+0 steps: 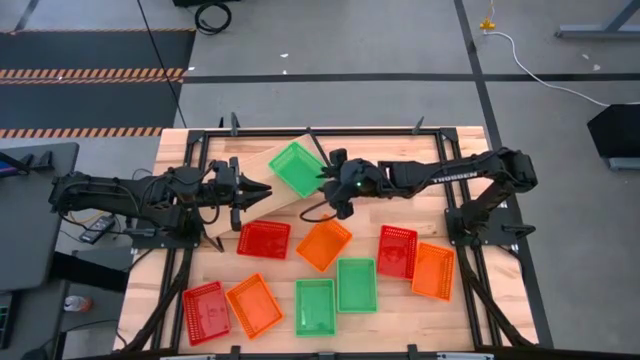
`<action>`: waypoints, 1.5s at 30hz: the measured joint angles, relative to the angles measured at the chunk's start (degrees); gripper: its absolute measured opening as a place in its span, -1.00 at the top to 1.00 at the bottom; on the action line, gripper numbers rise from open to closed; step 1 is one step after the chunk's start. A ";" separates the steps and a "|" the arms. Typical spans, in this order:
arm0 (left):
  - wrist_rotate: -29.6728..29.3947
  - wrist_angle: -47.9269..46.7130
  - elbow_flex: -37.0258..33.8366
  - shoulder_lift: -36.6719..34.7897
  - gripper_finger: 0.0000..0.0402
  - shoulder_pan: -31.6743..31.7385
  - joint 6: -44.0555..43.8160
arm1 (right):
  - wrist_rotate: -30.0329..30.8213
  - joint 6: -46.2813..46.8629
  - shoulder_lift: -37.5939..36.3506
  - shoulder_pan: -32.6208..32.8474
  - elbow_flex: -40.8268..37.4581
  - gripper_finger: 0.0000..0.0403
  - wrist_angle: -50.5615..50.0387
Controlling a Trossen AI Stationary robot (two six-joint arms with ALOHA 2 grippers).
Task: Stack baskets on shelf by color
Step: Put the top green bin on the shelf
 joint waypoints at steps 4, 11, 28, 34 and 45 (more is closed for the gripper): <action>0.00 0.05 0.02 0.00 0.67 0.00 0.00 | -0.49 0.65 3.44 -0.35 4.87 0.27 -8.34; 0.02 0.00 0.02 -0.01 0.65 0.00 -0.04 | -0.41 0.68 11.13 -0.10 16.14 0.39 -17.31; 1.53 -0.50 0.04 -0.01 0.65 -0.02 -0.08 | -0.06 6.57 15.80 0.12 26.66 0.87 -27.39; 1.54 -0.44 0.04 -0.01 0.66 -0.02 -0.11 | -0.10 6.55 15.80 0.09 26.64 0.88 -28.52; 1.55 -0.69 0.04 -0.01 0.67 -0.02 -0.11 | 2.31 6.03 15.58 0.08 26.53 0.48 -29.19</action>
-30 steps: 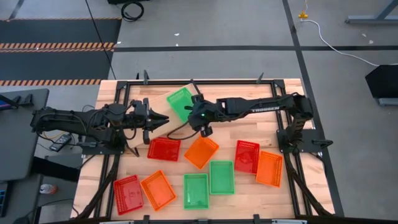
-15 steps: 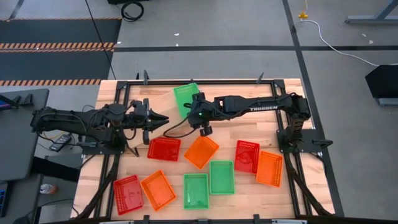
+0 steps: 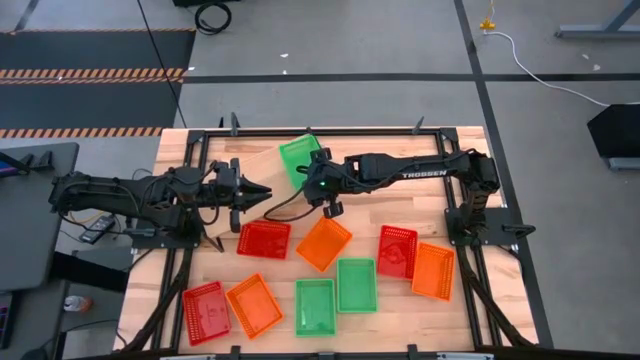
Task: Stack baskets on shelf by color
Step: Put the top green bin on the shelf, then put the top left orange bin on the shelf
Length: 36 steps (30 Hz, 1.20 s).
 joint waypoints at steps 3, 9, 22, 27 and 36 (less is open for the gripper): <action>0.00 -0.17 0.00 0.00 0.67 0.00 0.00 | 0.48 0.04 -0.47 0.40 0.00 0.36 0.05; 0.00 -0.24 0.00 0.00 0.66 0.00 -0.01 | 0.81 0.79 -2.59 2.47 0.00 0.28 0.65; 4.55 -0.58 -0.01 0.00 0.64 -0.68 0.09 | -3.56 15.49 -5.86 11.62 0.00 0.28 -7.03; 4.59 -0.07 -0.02 0.00 0.64 -2.78 0.13 | -7.33 19.49 -5.31 14.05 -1.54 0.28 -8.93; 3.43 1.06 -0.02 0.00 0.65 -5.48 0.09 | -10.03 21.97 -5.18 16.63 -14.00 0.28 5.32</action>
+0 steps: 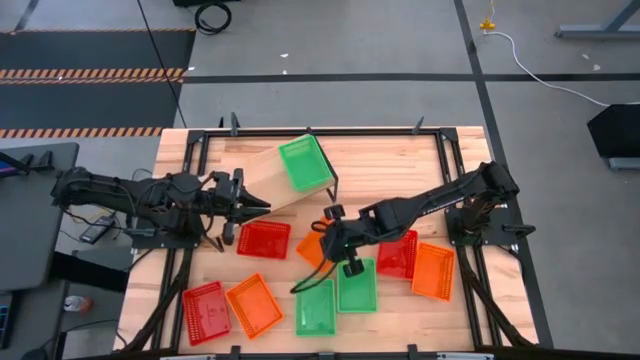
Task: Stack baskets on shelf by color
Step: Put the top left orange bin on the shelf
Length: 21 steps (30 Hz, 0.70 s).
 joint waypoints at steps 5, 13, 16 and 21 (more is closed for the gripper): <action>-2.95 0.13 0.00 0.00 0.67 -1.34 0.00 | 0.98 11.50 0.00 -0.55 -2.30 0.28 3.89; -3.09 0.18 0.00 0.00 0.67 -3.13 -0.04 | 8.57 25.78 0.49 -3.02 -2.30 0.28 -12.32; -3.10 0.59 0.00 0.02 0.67 -4.00 -0.04 | 8.89 27.74 0.82 -4.39 -2.82 0.28 -15.36; -4.16 1.88 -0.02 0.02 0.67 -5.75 -0.07 | 3.77 28.35 0.72 -6.83 -6.24 0.28 -10.47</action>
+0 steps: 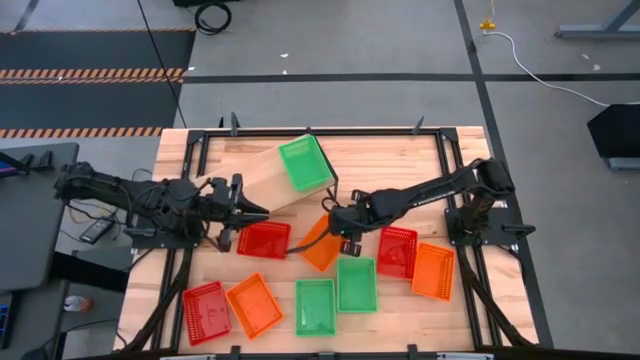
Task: Stack baskets on shelf by color
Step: Put the top left orange bin on the shelf
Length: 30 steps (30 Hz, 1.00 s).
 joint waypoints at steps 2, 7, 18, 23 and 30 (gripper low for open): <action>-1.18 0.26 0.00 0.00 0.67 -0.79 0.00 | -2.34 0.06 -0.02 -1.04 -2.46 0.28 4.39; -2.76 0.42 0.00 0.00 0.68 -2.21 0.04 | -4.00 -0.16 -0.01 -2.65 -5.96 0.28 7.84; -3.67 0.39 0.00 0.04 0.68 -2.26 0.85 | -6.57 -2.04 0.00 -3.53 -11.27 0.29 14.88; -3.69 3.24 -0.04 2.16 0.68 -2.26 5.04 | -6.42 -4.50 0.00 -4.06 -12.69 0.45 16.45; -3.48 10.94 -0.02 4.55 0.69 -2.59 12.55 | -6.63 -8.60 -0.08 -4.56 -12.72 0.92 19.72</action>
